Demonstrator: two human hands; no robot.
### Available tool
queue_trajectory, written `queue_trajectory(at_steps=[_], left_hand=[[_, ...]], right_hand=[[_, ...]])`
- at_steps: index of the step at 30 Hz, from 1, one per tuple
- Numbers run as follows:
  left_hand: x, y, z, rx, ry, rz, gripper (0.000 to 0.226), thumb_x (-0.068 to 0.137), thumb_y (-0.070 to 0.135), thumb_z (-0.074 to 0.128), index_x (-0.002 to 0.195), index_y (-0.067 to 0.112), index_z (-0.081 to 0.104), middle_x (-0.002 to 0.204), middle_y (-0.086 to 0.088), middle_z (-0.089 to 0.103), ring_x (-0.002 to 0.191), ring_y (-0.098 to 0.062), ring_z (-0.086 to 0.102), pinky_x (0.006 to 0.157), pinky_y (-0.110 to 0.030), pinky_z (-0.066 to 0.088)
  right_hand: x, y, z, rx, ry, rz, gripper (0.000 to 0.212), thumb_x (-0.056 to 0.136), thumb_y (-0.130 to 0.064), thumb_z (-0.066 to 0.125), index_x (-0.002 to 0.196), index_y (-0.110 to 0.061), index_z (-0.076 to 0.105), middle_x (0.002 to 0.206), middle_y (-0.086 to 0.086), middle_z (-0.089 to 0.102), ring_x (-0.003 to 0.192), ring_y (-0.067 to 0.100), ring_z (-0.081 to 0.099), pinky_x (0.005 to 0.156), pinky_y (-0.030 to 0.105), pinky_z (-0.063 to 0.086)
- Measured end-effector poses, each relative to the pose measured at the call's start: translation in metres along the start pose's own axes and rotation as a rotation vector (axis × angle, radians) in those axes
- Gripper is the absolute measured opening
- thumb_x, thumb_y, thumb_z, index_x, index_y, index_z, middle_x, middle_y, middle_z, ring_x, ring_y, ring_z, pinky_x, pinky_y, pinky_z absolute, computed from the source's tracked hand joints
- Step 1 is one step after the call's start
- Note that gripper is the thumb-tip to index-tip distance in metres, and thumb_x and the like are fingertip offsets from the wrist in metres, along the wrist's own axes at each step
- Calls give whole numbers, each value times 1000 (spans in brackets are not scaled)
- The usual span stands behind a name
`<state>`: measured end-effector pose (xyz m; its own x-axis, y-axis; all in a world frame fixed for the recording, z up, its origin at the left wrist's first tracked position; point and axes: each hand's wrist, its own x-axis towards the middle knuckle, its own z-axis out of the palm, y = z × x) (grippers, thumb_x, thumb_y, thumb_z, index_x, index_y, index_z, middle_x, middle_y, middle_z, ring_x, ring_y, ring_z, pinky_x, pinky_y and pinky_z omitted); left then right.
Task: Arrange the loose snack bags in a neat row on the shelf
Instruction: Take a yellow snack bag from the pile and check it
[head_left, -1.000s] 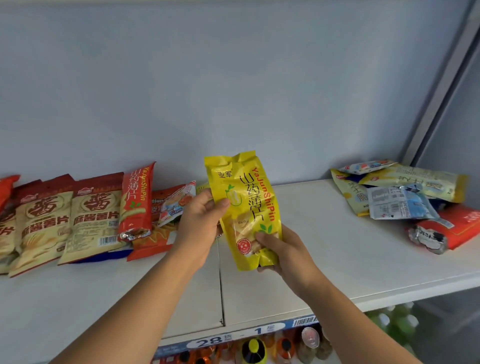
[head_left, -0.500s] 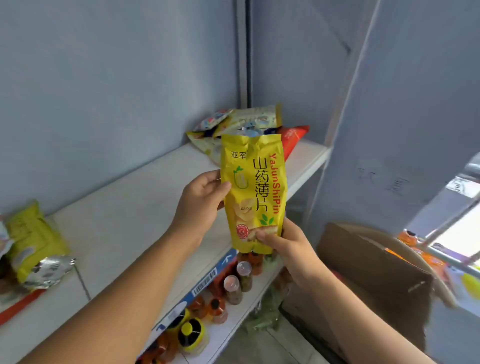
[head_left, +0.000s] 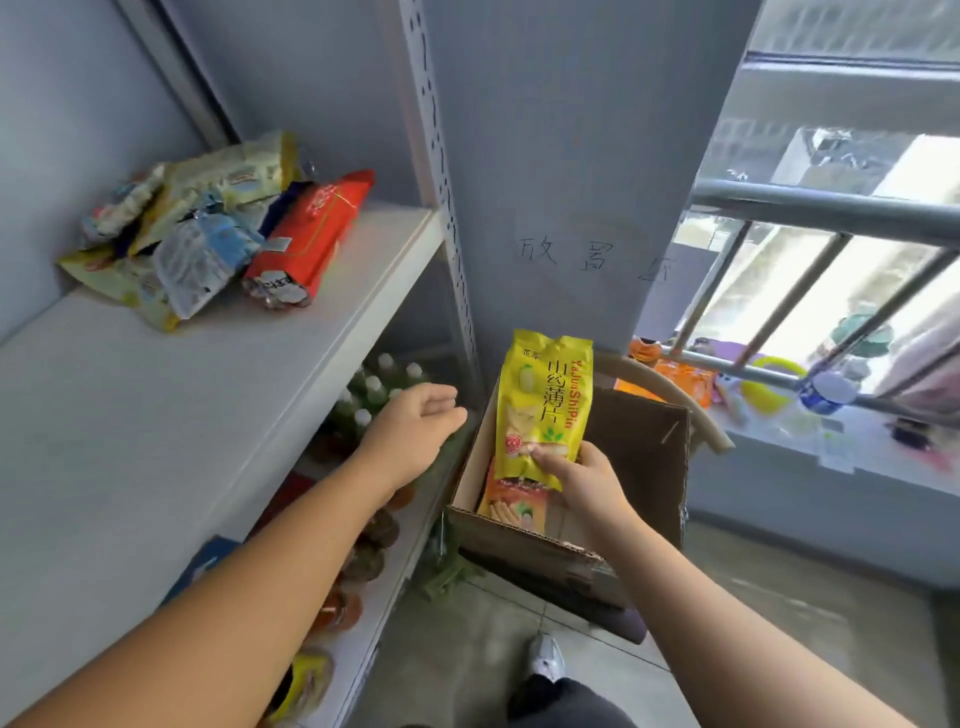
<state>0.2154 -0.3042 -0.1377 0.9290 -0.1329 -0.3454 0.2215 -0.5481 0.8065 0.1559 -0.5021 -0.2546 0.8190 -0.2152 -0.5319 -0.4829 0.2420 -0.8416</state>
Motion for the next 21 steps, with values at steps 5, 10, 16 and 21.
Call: queue_trajectory(at_steps=[5,10,16,21], left_hand=[[18,-14,16,63,-21,-81,40,97,26,64,135,18,60,133,2,64,120,-10,58,107,-30,44],[35,-15,9,114,-49,-79,41,97,26,64,136,18,60,135,2,64,123,-10,58,104,-25,41],[52,15,-20,64,-20,33,40,97,25,63,136,20,58,136,5,62,125,-9,58,109,-30,44],[49,35,-69,44,49,158,36,95,25,64,131,25,61,135,9,63,124,-6,60,106,-26,46]], right_hand=[[36,18,-6,-221,32,113,37,90,-42,76,108,-10,70,98,7,76,75,20,68,63,33,55],[65,34,-13,-448,128,253,66,86,-61,71,110,0,65,88,6,66,75,21,62,69,33,48],[76,-1,16,-453,86,131,50,94,-45,69,111,2,71,82,4,65,73,20,59,71,34,48],[67,-62,68,-473,44,-21,32,96,-42,67,95,-11,74,78,3,67,72,20,63,76,44,58]])
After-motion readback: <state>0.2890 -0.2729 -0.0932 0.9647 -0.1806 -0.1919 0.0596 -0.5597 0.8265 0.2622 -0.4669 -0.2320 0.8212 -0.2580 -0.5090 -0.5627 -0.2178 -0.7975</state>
